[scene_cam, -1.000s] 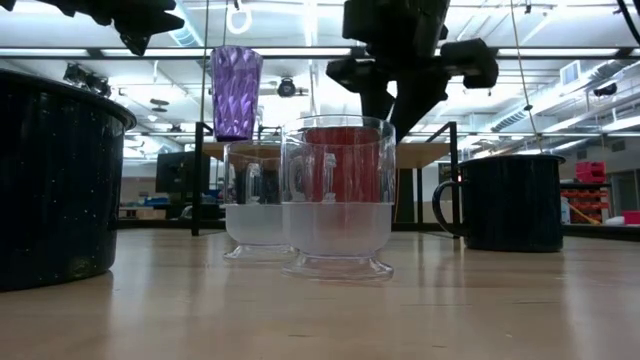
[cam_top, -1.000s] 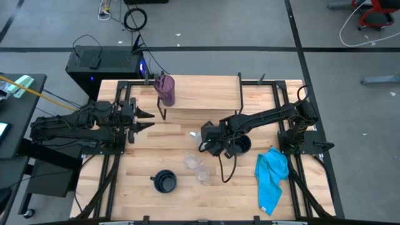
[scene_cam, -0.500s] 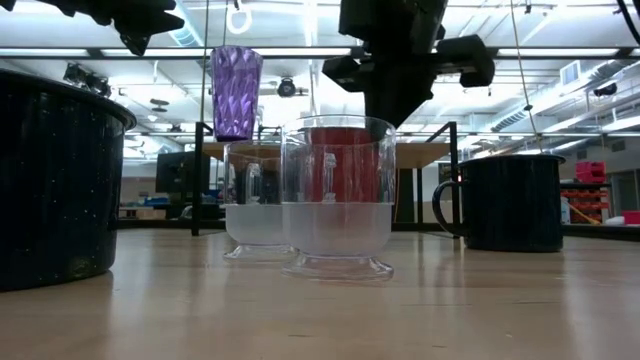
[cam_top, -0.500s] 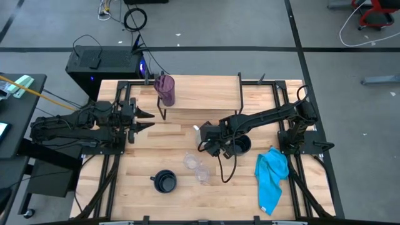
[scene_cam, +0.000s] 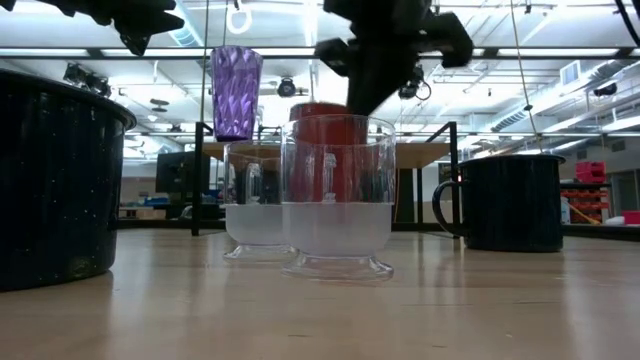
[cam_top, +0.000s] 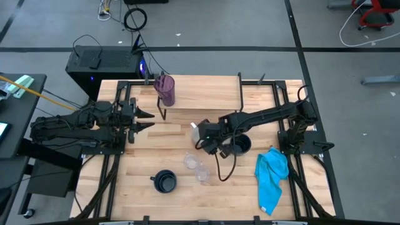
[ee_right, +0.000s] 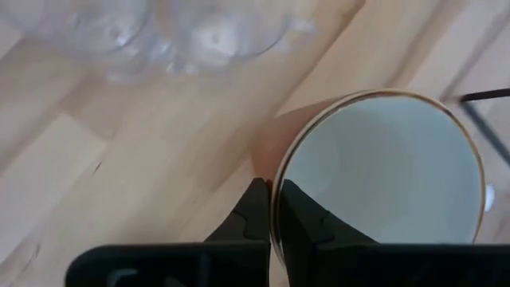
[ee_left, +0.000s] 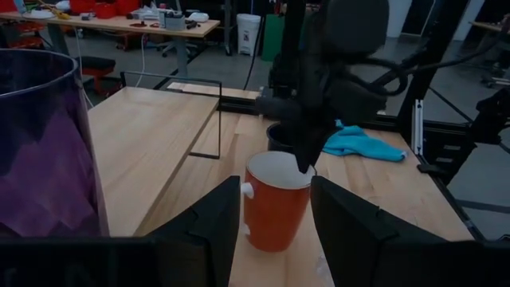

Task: Stack small to large cups/mugs on shelf
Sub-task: Put the orange mug on the shelf

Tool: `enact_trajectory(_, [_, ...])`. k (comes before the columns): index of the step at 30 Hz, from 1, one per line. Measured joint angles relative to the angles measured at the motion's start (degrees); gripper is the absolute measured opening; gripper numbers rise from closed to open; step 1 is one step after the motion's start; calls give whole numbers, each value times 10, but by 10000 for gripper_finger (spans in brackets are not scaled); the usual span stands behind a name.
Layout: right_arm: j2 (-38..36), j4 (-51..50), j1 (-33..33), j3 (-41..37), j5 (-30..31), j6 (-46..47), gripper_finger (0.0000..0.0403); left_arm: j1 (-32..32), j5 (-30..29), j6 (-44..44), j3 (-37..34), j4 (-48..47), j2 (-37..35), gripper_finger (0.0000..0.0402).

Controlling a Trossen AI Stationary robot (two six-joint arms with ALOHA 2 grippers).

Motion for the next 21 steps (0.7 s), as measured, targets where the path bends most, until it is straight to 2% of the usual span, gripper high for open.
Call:
enact_trajectory(12, [0,-19,-10,103,2,68,11,0,0,-4,0,-10,0,162])
enact_trajectory(21, [0,-59,-16,197,35,78,11,0,0,-4,0,-9,0,162])
